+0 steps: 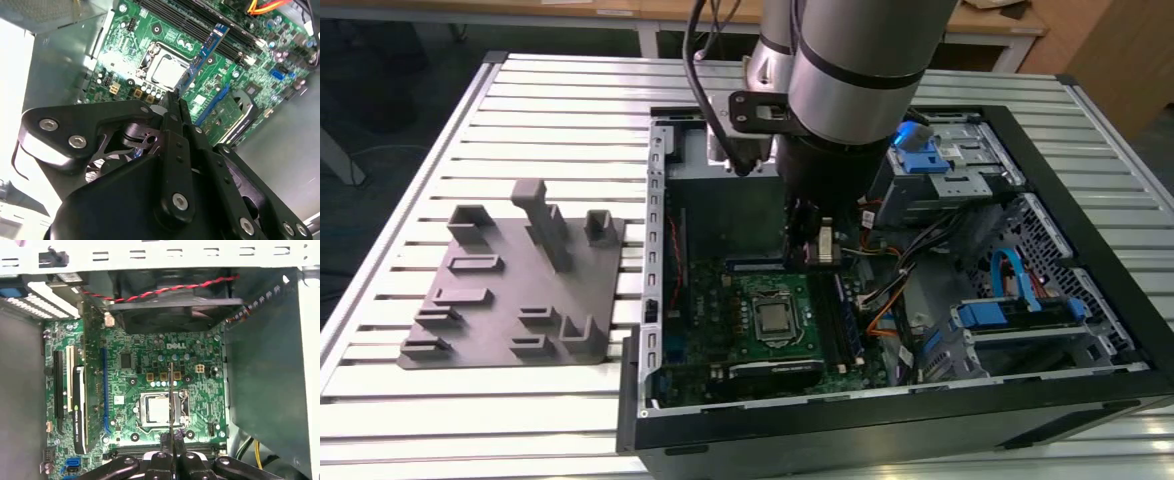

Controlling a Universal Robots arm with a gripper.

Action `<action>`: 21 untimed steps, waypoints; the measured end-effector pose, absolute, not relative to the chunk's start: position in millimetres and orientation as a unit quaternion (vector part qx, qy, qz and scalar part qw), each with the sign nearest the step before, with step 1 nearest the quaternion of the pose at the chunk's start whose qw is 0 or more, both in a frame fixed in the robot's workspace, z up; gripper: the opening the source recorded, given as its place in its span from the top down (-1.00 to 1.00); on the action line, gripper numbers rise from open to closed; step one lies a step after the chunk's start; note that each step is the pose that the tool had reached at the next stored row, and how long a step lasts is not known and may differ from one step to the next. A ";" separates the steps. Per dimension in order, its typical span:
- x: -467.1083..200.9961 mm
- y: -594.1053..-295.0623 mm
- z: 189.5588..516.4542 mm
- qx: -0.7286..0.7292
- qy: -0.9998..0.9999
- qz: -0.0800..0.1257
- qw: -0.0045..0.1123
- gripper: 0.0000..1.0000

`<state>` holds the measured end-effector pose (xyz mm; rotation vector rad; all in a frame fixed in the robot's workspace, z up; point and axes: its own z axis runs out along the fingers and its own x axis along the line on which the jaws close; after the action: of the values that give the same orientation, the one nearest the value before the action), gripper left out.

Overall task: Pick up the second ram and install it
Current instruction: 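Insert the second ram into the second slot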

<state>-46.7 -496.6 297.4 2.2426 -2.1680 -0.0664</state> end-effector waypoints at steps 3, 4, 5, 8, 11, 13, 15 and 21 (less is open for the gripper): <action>-46.7 -496.6 297.0 0.750 -0.661 -0.021 0.012 0.74; -46.7 -496.6 296.9 0.756 -0.654 -0.021 0.012 0.74; -46.6 -496.6 296.8 0.762 -0.648 -0.021 0.012 0.74; -46.7 -496.6 296.5 0.777 -0.629 -0.020 0.013 0.74; -46.7 -496.6 296.1 0.791 -0.611 -0.020 0.013 0.74; -46.7 -496.6 295.8 0.801 -0.598 -0.020 0.013 0.74; -46.7 -496.6 295.8 0.809 -0.587 -0.020 0.014 0.74; -46.7 -496.6 294.8 0.790 -0.613 -0.020 0.014 0.74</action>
<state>-46.7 -496.6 294.8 2.4608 -1.9078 -0.0611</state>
